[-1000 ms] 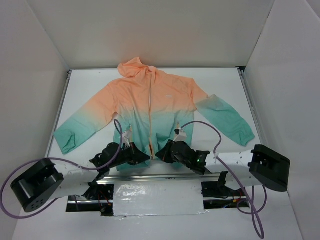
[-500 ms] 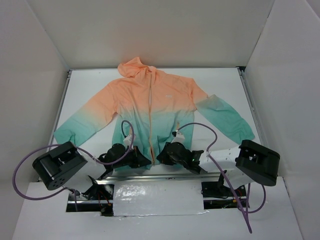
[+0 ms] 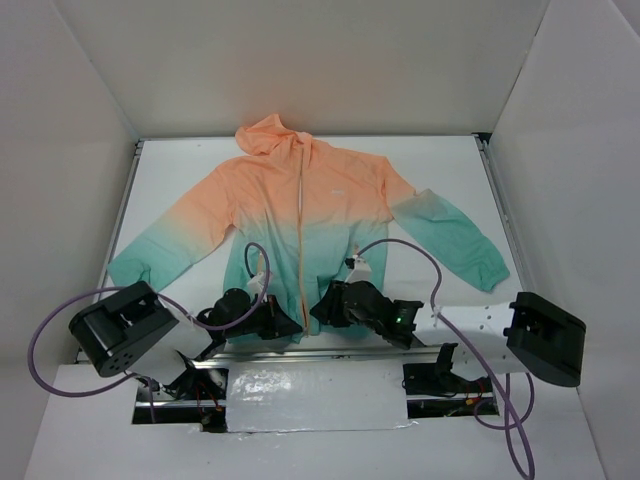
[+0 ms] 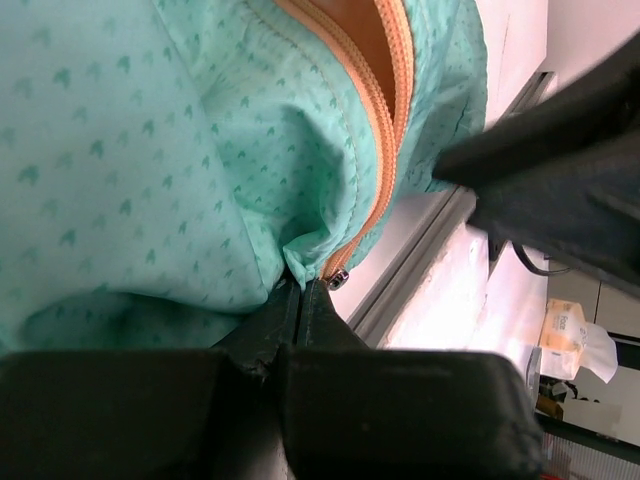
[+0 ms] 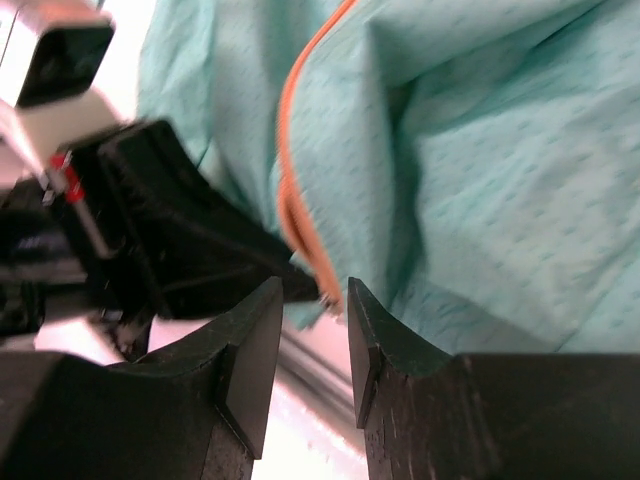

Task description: Zip up the jacket

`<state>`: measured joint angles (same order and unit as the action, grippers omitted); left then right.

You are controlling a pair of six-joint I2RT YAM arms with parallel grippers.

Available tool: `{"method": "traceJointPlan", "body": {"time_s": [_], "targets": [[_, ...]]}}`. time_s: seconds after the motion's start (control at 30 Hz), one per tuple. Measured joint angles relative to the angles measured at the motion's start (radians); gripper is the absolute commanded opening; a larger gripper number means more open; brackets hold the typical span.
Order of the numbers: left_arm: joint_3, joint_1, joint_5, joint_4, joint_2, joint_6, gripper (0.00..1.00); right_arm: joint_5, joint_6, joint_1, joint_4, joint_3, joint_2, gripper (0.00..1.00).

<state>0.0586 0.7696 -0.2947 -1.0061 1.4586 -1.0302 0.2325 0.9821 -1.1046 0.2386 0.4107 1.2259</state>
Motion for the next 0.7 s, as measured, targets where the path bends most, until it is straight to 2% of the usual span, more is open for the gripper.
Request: {"method": "traceJointPlan", "body": {"time_s": [0.3,0.57,0.7], "targets": [[0.0,0.002,-0.003,0.003,-0.014,0.002,0.0,-0.116,0.011,-0.114,0.003,-0.007,0.013,0.39],[0.0,0.002,-0.016,-0.008,-0.013,0.0,0.0,-0.141,0.066,-0.122,0.022,-0.009,0.153,0.42],[0.0,0.002,-0.023,-0.015,-0.003,-0.002,0.0,-0.141,0.078,-0.122,0.039,-0.005,0.163,0.44]]}}
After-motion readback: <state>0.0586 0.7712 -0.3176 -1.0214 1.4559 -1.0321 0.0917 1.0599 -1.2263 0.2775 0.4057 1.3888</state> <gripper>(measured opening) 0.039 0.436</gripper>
